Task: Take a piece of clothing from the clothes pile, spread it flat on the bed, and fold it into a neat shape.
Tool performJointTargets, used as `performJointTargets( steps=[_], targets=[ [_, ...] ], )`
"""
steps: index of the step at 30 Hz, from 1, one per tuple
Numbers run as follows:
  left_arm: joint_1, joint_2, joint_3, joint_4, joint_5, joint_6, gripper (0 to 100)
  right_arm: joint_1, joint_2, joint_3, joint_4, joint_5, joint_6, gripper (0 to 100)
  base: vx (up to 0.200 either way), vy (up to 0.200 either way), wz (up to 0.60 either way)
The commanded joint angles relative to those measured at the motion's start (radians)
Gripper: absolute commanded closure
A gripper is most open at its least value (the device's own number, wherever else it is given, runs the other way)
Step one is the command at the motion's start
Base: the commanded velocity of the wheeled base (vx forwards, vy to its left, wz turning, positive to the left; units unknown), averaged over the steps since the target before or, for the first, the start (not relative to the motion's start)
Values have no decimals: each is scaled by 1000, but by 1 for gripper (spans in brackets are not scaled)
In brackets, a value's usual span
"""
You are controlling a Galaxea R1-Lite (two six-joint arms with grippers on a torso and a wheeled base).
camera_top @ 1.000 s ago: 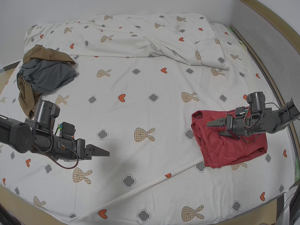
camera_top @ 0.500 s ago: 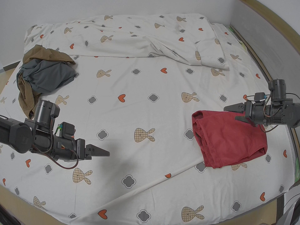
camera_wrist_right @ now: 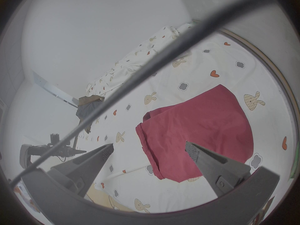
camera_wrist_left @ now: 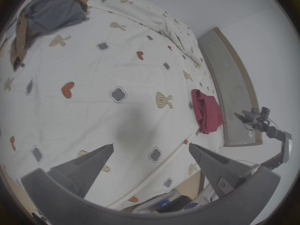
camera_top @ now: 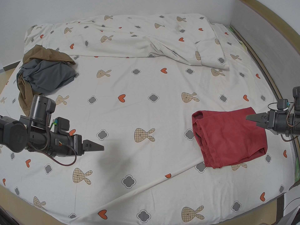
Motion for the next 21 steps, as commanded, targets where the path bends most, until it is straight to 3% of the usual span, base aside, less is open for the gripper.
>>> performJointTargets(
  steps=[1,9,10,11,12,15,21],
  targets=[
    [-43,-68,-4,-1,157,-3,0,-8,-180,101,7,1,-40,0,0,0,0],
    [-68,-191,19,11,346,21,0,-11,-462,162,192,-1,-101,0,0,0,0],
    [-66,-214,34,11,401,29,0,-11,-506,193,201,-3,-102,0,0,0,0],
    [-66,-214,34,11,401,29,0,-11,-506,193,201,-3,-102,0,0,0,0],
    [-66,-256,54,11,464,34,0,-14,-551,228,201,-6,-104,0,0,0,0],
    [-68,-298,75,11,495,37,0,-19,-582,256,203,-6,-107,0,0,0,0],
    [-88,-584,242,10,510,57,0,-57,-741,357,211,-7,-115,0,0,0,0]
  ],
)
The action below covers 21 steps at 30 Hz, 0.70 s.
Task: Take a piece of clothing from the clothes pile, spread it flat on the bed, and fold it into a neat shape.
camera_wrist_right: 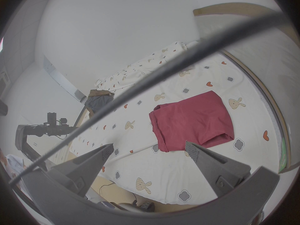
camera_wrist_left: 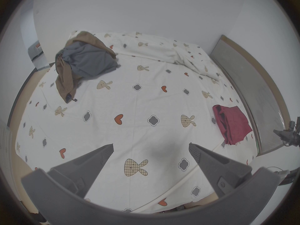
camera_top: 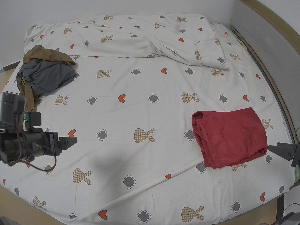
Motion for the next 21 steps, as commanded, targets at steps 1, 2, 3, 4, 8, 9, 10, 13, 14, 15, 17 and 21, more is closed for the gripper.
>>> performJointTargets(
  steps=[1,2,3,4,8,9,10,13,14,15,17,21],
  targets=[
    [-21,-292,159,-1,30,30,0,-39,-212,107,13,-2,-9,0,0,0,0],
    [-20,-333,188,1,53,62,0,-47,-254,132,14,-2,-10,0,0,0,0],
    [-20,-356,211,1,82,86,0,-50,-280,156,13,-2,-13,0,0,0,0],
    [-20,-371,227,1,107,102,0,-51,-297,173,13,-2,-21,0,0,0,0],
    [-21,-466,346,-7,266,131,0,-64,-472,302,11,-2,-96,0,0,0,0],
    [-18,-491,368,-7,266,126,0,-62,-508,319,11,-2,-96,0,0,0,0],
    [-18,-491,368,-7,266,126,0,-62,-508,319,11,-2,-96,0,0,0,0],
    [-1,-615,469,-2,271,99,0,-38,-639,366,11,0,-99,0,0,0,0],
    [10,-654,498,-2,275,99,0,-28,-673,379,11,0,-99,0,0,0,0],
    [22,-683,521,-1,275,99,0,-22,-696,390,13,0,-98,0,0,0,0],
    [68,-732,567,1,275,99,0,-10,-743,426,13,0,-99,0,0,0,0],
    [180,-819,650,-1,275,102,0,-8,-828,459,13,0,-87,0,0,0,0]
  ],
)
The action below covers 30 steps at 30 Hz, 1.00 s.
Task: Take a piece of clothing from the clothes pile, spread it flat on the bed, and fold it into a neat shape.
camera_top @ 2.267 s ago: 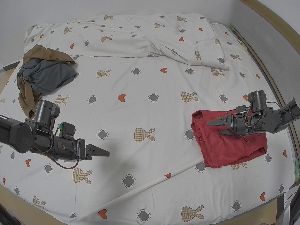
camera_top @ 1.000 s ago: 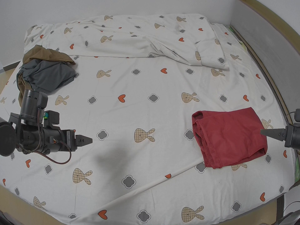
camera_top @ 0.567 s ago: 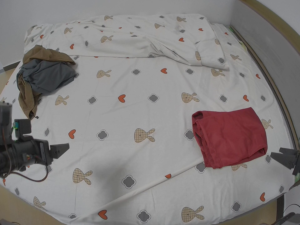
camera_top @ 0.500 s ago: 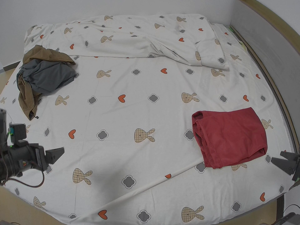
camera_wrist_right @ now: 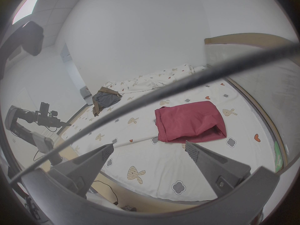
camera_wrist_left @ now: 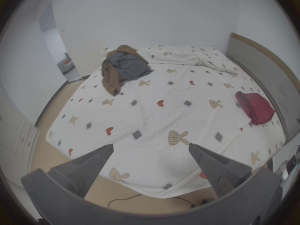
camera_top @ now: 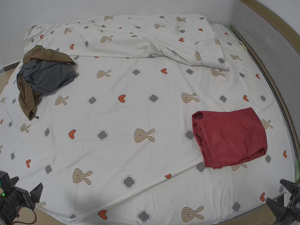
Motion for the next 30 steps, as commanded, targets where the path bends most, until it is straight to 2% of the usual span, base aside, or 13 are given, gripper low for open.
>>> performJointTargets(
  steps=[1,6,9,12,16,18,20,21,22,23,25,29,30],
  targets=[
    [127,-195,130,0,11,1,0,17,-190,64,0,1,4,0,0,0,0],
    [147,-352,206,-5,6,4,0,17,-199,69,-11,-5,-8,0,0,0,0],
    [118,-530,206,-6,-22,34,0,11,-204,89,-22,-100,-105,0,0,0,0],
    [87,-643,206,-6,-78,110,0,0,-205,104,-66,-185,-99,0,0,0,0],
    [90,-631,211,-12,9,130,0,0,-205,109,-72,-232,-113,0,0,0,0],
    [90,-632,211,-12,21,135,0,0,-205,107,-69,-232,-113,0,0,0,0],
    [95,-632,213,-20,75,141,0,0,-205,107,-68,-235,-114,0,0,0,0],
    [116,-634,213,-19,119,158,0,-4,-204,107,-68,-240,-116,0,0,0,0],
    [127,-637,211,-17,129,164,0,-4,-204,107,-68,-240,-116,0,0,0,0],
    [225,-669,213,-22,133,202,0,-27,-204,107,-68,-240,-114,0,0,0,0],
    [225,-672,214,-25,141,207,0,-73,-205,107,-68,-231,-104,0,0,0,0],
    [185,-711,211,-28,89,204,0,-124,-239,107,-68,-217,-110,0,0,0,0],
    [184,-711,214,-32,-11,188,0,-136,-298,109,-69,-205,-110,0,0,0,0]
  ],
)
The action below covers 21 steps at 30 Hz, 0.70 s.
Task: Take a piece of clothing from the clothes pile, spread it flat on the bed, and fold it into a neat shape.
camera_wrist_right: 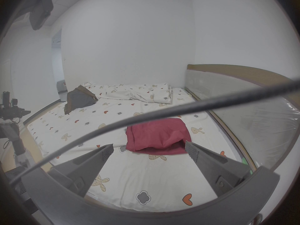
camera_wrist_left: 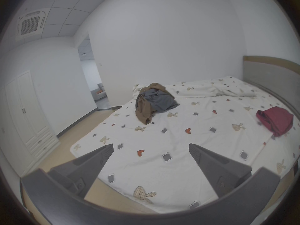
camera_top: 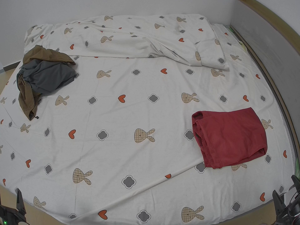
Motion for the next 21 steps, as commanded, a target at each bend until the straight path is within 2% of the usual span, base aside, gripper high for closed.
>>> performJointTargets(
  steps=[1,3,4,5,9,11,13,14,15,16,17,18,21],
  targets=[
    [-8,-54,2,-8,-191,-22,0,-82,-94,4,-8,42,-2,0,0,0,0],
    [-8,-56,4,-5,-294,-57,0,-84,-94,5,-10,92,-11,0,0,0,0],
    [-5,-66,16,4,-418,-95,0,-84,-94,5,-11,147,-33,0,0,0,0],
    [-3,-70,18,7,-447,-92,0,-89,-94,5,-11,157,-45,0,0,0,0],
    [-3,-70,18,7,-438,-81,0,-145,-94,2,0,159,-39,0,0,0,0],
    [-3,-70,18,7,-438,-81,0,-197,-94,2,-4,165,36,0,0,0,0],
    [-3,-70,18,9,-436,-83,0,-205,-94,-4,0,173,105,0,0,0,0],
    [-3,-70,18,9,-436,-83,0,-191,-94,-12,3,202,182,0,0,0,0],
    [-3,-70,18,9,-436,-83,0,-185,-94,-13,3,213,197,0,0,0,0],
    [-3,-70,18,9,-436,-83,0,-122,-94,-19,3,262,266,0,0,0,0],
    [-3,-70,18,9,-436,-83,0,-78,-94,-19,4,274,280,0,0,0,0],
    [-3,-70,18,9,-436,-83,0,-67,-94,-24,9,285,288,0,0,0,0],
    [-3,-70,18,9,-436,-83,0,-76,-94,-41,43,326,286,0,0,0,0]
  ],
)
